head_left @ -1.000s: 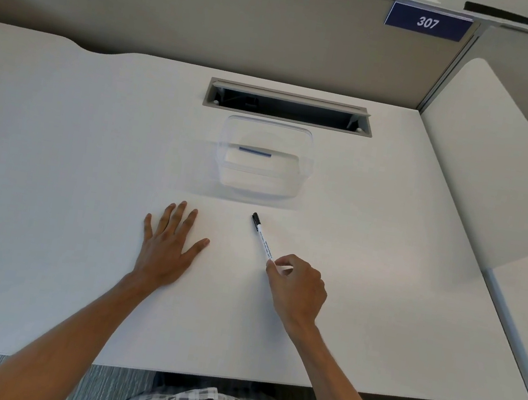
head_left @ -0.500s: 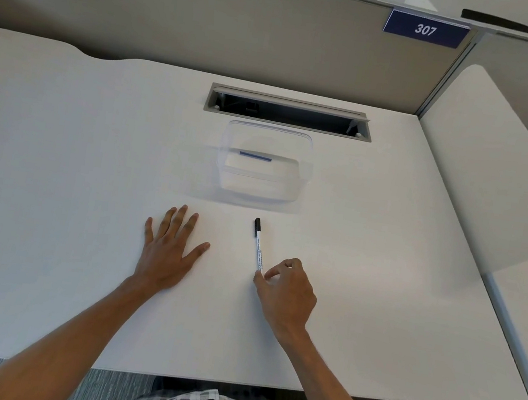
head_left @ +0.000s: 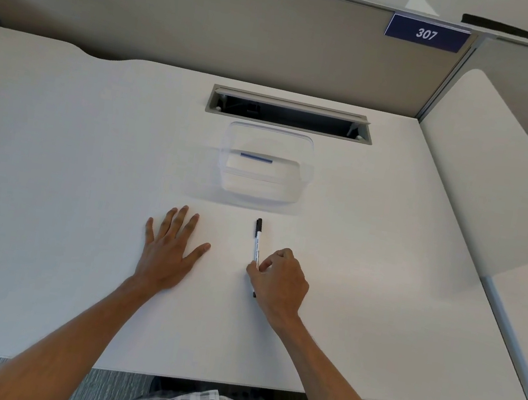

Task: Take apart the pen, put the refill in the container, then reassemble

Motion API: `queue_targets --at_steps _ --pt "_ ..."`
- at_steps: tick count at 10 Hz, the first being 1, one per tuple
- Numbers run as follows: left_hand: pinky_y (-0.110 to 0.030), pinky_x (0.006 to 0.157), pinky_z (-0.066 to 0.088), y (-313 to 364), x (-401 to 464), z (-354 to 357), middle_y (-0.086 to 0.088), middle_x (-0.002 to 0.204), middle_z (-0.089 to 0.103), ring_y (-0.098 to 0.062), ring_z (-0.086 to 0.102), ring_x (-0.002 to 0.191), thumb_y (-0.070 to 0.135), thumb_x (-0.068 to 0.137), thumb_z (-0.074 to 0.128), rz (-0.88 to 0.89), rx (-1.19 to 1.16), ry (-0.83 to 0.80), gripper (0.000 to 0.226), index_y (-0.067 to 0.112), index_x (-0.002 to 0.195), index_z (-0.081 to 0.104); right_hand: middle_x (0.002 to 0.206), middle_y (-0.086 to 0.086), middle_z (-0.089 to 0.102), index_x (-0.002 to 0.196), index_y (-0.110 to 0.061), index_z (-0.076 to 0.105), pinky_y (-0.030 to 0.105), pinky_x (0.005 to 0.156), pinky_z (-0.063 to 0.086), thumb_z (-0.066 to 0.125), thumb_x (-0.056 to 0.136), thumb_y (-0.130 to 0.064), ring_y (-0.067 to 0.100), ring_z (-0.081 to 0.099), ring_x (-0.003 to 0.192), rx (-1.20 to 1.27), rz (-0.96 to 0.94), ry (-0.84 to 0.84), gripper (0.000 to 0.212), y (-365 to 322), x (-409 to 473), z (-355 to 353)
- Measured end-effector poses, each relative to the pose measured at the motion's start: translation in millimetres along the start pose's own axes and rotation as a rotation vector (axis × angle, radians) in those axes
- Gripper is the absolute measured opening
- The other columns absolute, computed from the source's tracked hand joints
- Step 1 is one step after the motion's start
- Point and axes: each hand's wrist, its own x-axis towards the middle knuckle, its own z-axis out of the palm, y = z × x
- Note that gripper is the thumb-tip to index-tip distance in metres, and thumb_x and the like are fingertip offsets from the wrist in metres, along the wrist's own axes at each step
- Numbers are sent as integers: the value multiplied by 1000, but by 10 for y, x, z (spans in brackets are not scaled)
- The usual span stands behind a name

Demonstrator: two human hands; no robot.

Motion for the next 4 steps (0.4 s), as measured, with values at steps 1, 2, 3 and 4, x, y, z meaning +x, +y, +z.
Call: queue_targets --at_steps 1,2,3,4 --pt "-56 119 0 -2 2 2 -1 164 13 -20 5 151 72 86 12 1 5 -7 83 25 154 20 96 -9 59 72 -16 66 28 64 38 63 81 -39 16 60 86 11 12 8 25 2 -13 4" --pt "-55 119 0 -4 -3 -4 -1 164 12 -20 5 151 74 86 8 3 15 -8 85 25 154 20 93 -9 59 72 -16 64 28 64 37 64 79 -45 14 59 83 26 18 15 29 -1 -20 12" --pt "-56 119 0 5 -1 -16 -1 164 13 -20 6 151 77 84 3 10 6 -7 89 25 154 21 87 -9 59 71 -16 62 28 63 38 63 78 -50 14 59 79 37 36 25 35 -15 -25 4" --pt "-55 119 -1 -9 7 25 -1 164 13 -20 5 151 80 81 -3 18 4 3 95 25 153 21 83 -8 60 69 -16 62 28 64 40 60 81 -53 15 60 75 86 63 44 38 -22 8 -30"
